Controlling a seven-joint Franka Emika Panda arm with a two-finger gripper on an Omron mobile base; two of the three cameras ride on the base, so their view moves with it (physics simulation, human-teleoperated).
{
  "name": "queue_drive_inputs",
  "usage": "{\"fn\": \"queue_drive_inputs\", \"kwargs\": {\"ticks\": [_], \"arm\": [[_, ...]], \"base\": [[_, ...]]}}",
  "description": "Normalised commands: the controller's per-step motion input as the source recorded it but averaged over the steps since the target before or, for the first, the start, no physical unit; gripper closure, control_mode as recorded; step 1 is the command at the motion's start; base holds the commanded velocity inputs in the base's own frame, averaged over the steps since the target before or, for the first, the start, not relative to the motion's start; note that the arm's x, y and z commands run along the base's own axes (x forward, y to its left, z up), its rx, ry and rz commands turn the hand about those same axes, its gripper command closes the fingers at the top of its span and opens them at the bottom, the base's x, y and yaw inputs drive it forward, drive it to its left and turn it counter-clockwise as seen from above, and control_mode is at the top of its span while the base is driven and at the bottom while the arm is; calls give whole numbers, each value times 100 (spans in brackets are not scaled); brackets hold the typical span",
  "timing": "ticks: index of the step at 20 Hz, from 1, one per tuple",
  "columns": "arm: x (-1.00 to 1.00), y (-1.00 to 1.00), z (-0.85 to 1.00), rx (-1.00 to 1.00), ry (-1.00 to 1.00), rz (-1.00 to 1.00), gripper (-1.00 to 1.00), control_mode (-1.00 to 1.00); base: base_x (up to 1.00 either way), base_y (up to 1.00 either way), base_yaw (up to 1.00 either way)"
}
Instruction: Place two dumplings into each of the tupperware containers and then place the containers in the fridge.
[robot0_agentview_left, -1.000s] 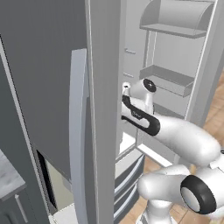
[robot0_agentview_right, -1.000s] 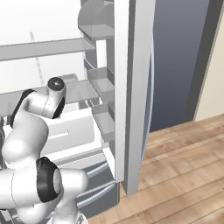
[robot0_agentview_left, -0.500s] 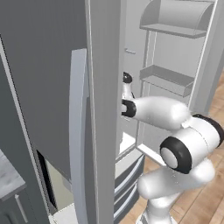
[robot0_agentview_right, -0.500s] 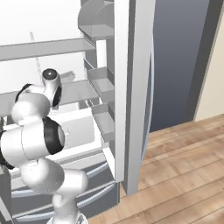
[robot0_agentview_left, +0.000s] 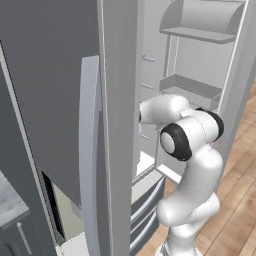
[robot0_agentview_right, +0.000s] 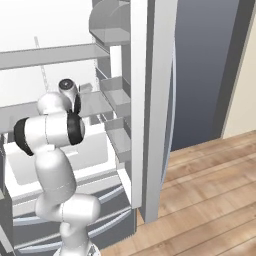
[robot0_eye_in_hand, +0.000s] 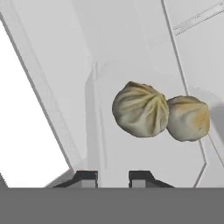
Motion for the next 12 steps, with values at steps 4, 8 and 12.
{"fn": "queue_drive_inputs", "kwargs": {"ticks": [4,8,12], "arm": [[82,10,-29,0,3,-11,100,-100],[58,19,-46,0,1,-16,100,-100],[30,3,-40,5,-1,-18,-100,-100]], "base": [[0,0,0],[0,0,0],[0,0,0]]}}
